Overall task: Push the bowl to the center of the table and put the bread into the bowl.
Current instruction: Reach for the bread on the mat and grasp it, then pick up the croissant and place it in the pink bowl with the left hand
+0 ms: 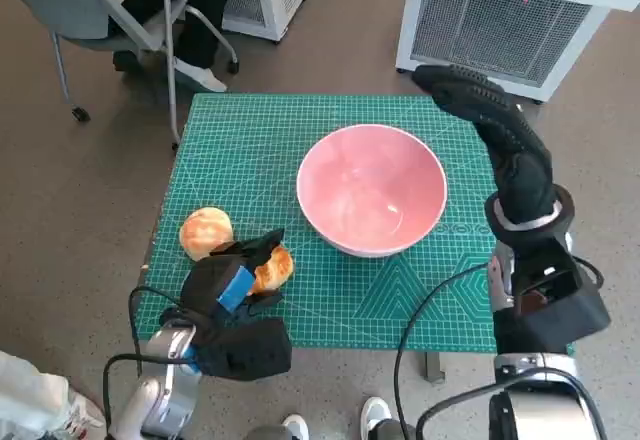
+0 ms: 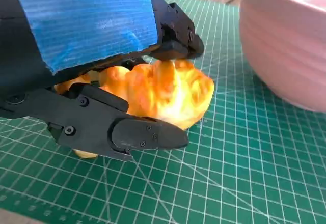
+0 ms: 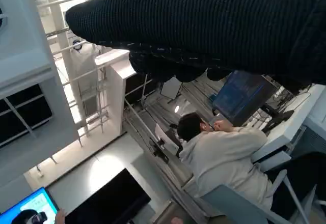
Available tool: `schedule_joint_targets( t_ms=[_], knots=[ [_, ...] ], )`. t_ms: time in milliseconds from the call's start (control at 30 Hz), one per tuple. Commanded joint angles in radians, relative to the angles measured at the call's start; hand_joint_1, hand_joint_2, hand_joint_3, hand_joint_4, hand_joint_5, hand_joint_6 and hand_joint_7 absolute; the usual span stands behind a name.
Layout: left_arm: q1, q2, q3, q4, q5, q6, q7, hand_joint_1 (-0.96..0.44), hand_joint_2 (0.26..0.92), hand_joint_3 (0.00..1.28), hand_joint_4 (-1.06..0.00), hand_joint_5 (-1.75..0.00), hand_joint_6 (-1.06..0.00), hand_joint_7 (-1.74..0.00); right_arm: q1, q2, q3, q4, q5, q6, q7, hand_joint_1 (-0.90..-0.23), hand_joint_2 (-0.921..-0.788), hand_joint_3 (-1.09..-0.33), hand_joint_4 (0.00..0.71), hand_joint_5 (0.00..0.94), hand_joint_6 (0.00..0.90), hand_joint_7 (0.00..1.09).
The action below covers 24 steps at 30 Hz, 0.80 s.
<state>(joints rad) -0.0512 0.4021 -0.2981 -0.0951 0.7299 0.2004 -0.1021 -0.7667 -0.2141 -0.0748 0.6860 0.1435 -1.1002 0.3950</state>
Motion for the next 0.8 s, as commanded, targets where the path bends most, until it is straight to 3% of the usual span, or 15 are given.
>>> schedule_joint_targets(
  t_ms=[33, 100, 233, 467, 800],
  knots=[
    [0.027, 0.005, -0.001, 0.049, -0.016, -0.031, 0.013, 0.24, 0.921, 0.19, -0.55, -1.34, -0.73, -0.29, 0.023, 0.006, 0.008, -0.002, 0.007, 0.012, 0.002, -0.554, -0.921, -0.763, 0.275, 0.001, 0.294, 0.05],
    [0.026, 0.008, 0.003, 0.057, -0.020, -0.051, 0.027, 0.10, 0.921, 0.18, -0.57, -1.39, -0.60, -0.78, 0.022, 0.006, 0.010, -0.002, 0.010, 0.012, 0.004, -0.553, -0.921, -0.763, 0.275, 0.001, 0.294, 0.05],
    [0.022, 0.014, 0.013, 0.076, -0.031, -0.087, 0.052, 0.02, 0.921, 0.15, -0.62, -1.35, -0.55, -1.06, 0.023, 0.006, 0.013, -0.004, 0.016, 0.013, 0.008, -0.550, -0.921, -0.764, 0.275, 0.000, 0.293, 0.06],
    [0.025, 0.017, 0.038, 0.044, -0.053, -0.118, 0.062, 0.00, 0.920, 0.11, -0.68, -1.24, -0.55, -1.16, 0.021, 0.005, 0.016, -0.002, 0.023, 0.016, 0.013, -0.547, -0.921, -0.768, 0.274, 0.000, 0.290, 0.06],
    [0.007, 0.002, 0.078, -0.042, -0.059, -0.144, 0.106, 0.00, 0.920, 0.07, -0.72, -1.20, -0.60, -1.11, 0.022, 0.001, 0.017, -0.004, 0.035, 0.020, 0.022, -0.555, -0.921, -0.764, 0.275, 0.000, 0.288, 0.06]
  ],
)
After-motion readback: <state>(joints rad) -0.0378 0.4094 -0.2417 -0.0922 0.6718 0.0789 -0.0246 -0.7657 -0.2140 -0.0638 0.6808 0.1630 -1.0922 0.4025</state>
